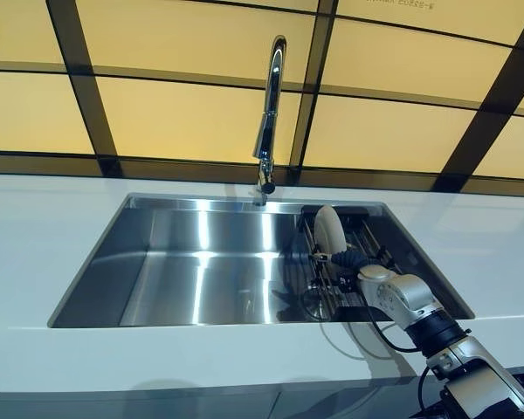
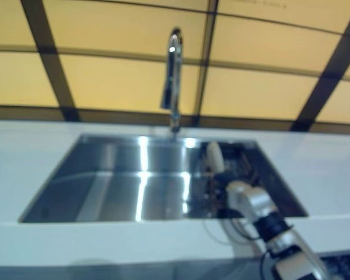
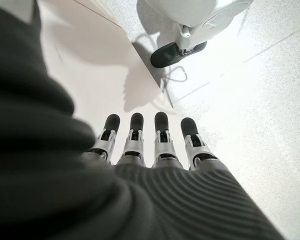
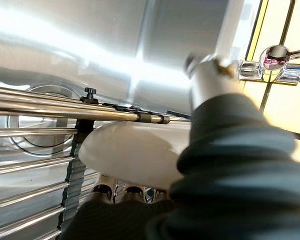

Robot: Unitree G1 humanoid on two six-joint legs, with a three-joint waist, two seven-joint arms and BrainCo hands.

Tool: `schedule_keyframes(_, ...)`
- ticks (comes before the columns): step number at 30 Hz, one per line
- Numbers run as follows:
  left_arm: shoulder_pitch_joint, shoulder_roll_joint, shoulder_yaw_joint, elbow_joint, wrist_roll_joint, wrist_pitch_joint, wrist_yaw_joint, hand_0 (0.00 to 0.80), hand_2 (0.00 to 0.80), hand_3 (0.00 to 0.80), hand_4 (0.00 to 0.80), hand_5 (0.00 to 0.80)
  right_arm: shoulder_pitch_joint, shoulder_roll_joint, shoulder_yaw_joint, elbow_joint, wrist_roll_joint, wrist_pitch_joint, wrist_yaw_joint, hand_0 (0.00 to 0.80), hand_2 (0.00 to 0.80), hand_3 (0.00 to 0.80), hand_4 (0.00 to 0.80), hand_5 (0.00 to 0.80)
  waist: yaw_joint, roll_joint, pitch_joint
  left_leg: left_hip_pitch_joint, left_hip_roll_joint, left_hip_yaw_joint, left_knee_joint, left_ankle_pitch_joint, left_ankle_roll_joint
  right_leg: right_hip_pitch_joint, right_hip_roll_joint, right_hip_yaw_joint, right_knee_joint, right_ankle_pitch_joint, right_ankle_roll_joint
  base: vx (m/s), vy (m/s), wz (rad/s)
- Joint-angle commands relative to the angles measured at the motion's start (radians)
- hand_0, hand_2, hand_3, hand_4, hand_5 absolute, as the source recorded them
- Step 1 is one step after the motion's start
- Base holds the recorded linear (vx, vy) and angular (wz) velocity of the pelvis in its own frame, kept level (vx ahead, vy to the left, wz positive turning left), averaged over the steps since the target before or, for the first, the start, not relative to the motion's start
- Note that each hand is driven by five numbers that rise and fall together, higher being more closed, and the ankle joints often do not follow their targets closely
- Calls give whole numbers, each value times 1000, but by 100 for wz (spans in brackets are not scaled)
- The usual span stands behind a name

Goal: Take plates into dishwasher

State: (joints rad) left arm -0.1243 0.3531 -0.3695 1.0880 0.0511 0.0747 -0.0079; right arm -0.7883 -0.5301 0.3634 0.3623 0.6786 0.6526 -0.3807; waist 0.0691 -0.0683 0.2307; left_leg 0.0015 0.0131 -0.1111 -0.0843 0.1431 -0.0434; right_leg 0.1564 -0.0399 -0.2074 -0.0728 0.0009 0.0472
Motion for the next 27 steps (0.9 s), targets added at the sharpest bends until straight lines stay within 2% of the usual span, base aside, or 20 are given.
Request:
schedule_keyframes(1,-43,2,-31,35,-32,-15,3,0,0,0,0,0,-99,-27,-9,12,-21,-61,11,505,505,505,505,505,24,-1,-20,56,-73,91,45,-159,71,-114,12,21,192,-70,7,0,0,0)
schedule_keyframes(2,-43,3,-31,36,-32,-17,2,0,0,0,0,0,-101,-27,-8,16,-26,-65,14,533,533,533,533,533,25,0,-20,55,-73,91,46,-160,71,-115,11,21,194,-70,8,0,0,0)
schedule_keyframes(3,-43,4,-30,35,-33,-19,0,0,0,0,0,0,-103,-27,-7,18,-28,-66,16,646,646,646,646,646,25,1,-19,55,-73,91,47,-160,72,-117,11,21,196,-71,7,0,0,0)
schedule_keyframes(4,-43,4,-30,34,-33,-18,1,0,0,0,0,0,-104,-28,-7,17,-29,-67,16,662,662,662,662,662,25,1,-18,54,-74,91,48,-160,72,-117,11,21,196,-71,7,0,0,0)
schedule_keyframes(5,-42,5,-29,31,-33,-17,-1,0,0,0,0,0,-103,-28,-6,16,-35,-69,18,747,747,747,747,747,25,2,-18,53,-74,91,50,-160,72,-117,10,21,196,-70,7,0,0,0)
schedule_keyframes(6,-42,5,-30,31,-33,-17,-1,0,0,0,0,0,-103,-28,-6,16,-36,-70,19,756,756,756,756,756,25,2,-17,53,-75,91,50,-160,72,-117,10,21,196,-70,7,0,0,0)
schedule_keyframes(7,-41,4,-30,28,-32,-15,1,0,0,0,0,0,-103,-28,-8,14,-43,-70,20,800,800,800,800,800,25,3,-16,53,-75,91,51,-161,72,-117,9,21,195,-71,7,0,0,0)
schedule_keyframes(23,-39,4,-30,21,-28,-14,1,0,0,0,0,0,-99,-62,-27,21,-97,-104,24,800,800,800,800,800,25,1,-13,52,-74,94,50,-160,72,-114,11,20,188,-66,8,0,0,0)
schedule_keyframes(27,-37,10,-28,22,-29,-16,-3,0,0,0,0,0,-111,-95,-41,33,-142,-118,39,800,800,800,800,800,25,0,-14,53,-72,93,49,-160,72,-115,10,17,194,-68,10,0,0,0)
